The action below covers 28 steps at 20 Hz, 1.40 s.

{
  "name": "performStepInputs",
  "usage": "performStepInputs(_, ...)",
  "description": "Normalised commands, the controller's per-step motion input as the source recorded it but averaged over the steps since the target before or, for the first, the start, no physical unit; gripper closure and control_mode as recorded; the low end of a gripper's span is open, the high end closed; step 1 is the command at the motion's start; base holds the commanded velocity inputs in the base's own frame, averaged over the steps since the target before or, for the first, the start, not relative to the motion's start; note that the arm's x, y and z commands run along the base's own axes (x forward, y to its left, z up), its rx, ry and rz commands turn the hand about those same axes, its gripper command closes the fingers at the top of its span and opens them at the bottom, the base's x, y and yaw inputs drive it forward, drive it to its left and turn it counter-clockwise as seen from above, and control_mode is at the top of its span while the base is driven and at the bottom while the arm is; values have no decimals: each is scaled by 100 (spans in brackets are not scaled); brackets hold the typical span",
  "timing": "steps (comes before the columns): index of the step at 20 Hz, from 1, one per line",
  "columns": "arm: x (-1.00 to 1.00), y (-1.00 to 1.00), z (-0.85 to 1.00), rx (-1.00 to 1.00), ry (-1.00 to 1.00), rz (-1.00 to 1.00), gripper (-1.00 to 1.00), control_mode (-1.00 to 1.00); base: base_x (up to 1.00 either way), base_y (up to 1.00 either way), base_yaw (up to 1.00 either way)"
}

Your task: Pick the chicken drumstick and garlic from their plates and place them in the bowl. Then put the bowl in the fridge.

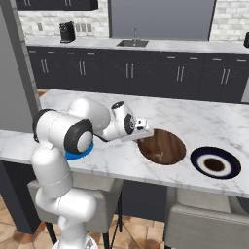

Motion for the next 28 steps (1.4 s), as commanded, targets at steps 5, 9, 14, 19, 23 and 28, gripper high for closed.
performStepInputs(5,-25,18,42,-13,5,0,100,-100,0,0,0)
performStepInputs(9,-33,18,38,-12,4,0,100,-100,0,0,0)
performStepInputs(14,-38,21,33,-7,0,0,100,-100,0,0,0)
performStepInputs(19,-27,29,24,0,0,7,100,-100,0,0,0)
performStepInputs(23,-25,32,9,1,0,27,100,-100,0,0,0)
performStepInputs(28,-26,30,7,1,-5,41,100,-100,0,0,0)
